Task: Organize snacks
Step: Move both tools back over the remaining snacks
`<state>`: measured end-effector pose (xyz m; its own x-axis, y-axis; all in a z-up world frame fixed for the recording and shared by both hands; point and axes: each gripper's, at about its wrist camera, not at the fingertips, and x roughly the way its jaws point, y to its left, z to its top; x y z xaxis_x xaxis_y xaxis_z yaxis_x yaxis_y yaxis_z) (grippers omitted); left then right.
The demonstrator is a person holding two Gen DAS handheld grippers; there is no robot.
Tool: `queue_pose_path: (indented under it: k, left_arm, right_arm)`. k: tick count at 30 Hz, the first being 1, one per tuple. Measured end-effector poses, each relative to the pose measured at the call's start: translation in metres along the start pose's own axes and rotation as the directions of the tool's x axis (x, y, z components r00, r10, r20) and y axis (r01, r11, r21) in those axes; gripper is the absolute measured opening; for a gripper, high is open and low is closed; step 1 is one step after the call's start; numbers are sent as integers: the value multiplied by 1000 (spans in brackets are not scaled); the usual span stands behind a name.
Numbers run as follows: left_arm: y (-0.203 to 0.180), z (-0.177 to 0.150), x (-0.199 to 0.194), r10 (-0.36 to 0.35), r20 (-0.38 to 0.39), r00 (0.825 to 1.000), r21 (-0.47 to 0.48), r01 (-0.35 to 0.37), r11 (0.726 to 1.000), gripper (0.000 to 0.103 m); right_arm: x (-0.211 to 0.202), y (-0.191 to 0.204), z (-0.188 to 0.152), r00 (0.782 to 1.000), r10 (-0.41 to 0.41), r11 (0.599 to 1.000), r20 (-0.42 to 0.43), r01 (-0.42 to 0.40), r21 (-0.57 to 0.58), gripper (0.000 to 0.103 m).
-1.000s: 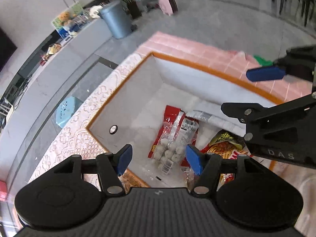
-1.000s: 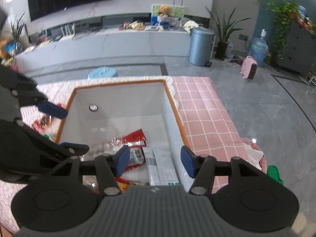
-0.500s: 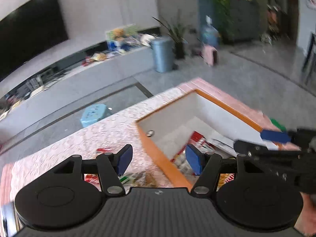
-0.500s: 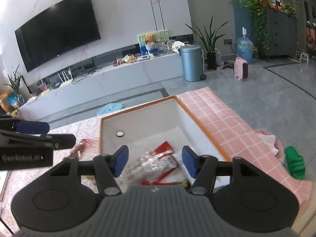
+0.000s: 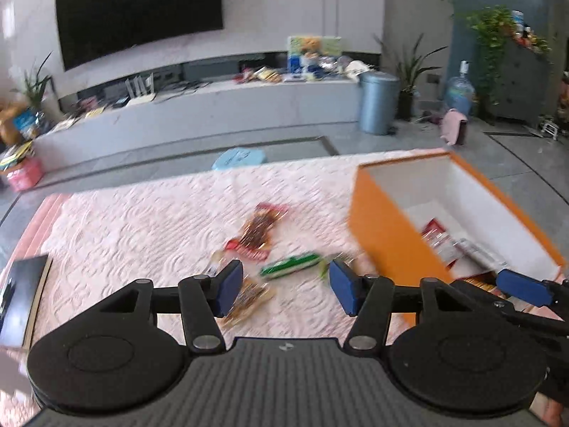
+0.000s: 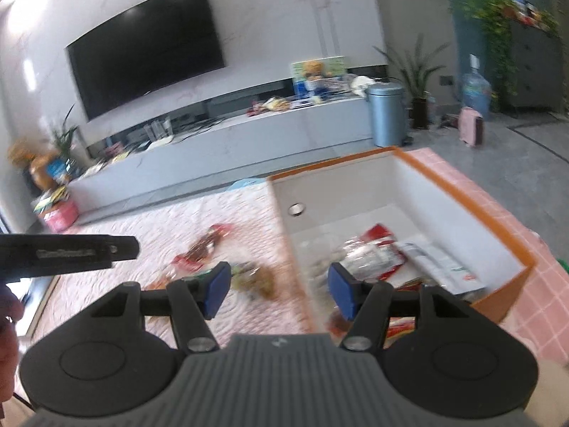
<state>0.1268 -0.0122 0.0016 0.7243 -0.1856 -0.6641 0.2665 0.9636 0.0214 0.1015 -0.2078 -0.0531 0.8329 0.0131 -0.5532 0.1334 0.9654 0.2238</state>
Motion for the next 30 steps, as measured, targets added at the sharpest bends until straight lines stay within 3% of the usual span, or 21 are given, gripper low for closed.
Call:
queue_pose_path:
  k: [8,11,25,30]
  left_arm:
    - [34,-22,12,-4,-46,999,-53,2,999,66]
    - [44,-25,20,-21,-68,997,-65,16,998,73]
    - [68,-22,67,-36,-153,988,-22,33,999,77]
    - [86,-20,98,-80,-213,974,-142,50,989,77]
  right_arm:
    - [22,40,-22,999,27,994,-40,-32,-108,66]
    - [31,47,-27,998,29,990,-47,-35,-138,67]
    - [90,74,-38,994,30,969,-103,-55,-242,66]
    - [123,78,-36,993,-29,964,-111,-1,-266,64]
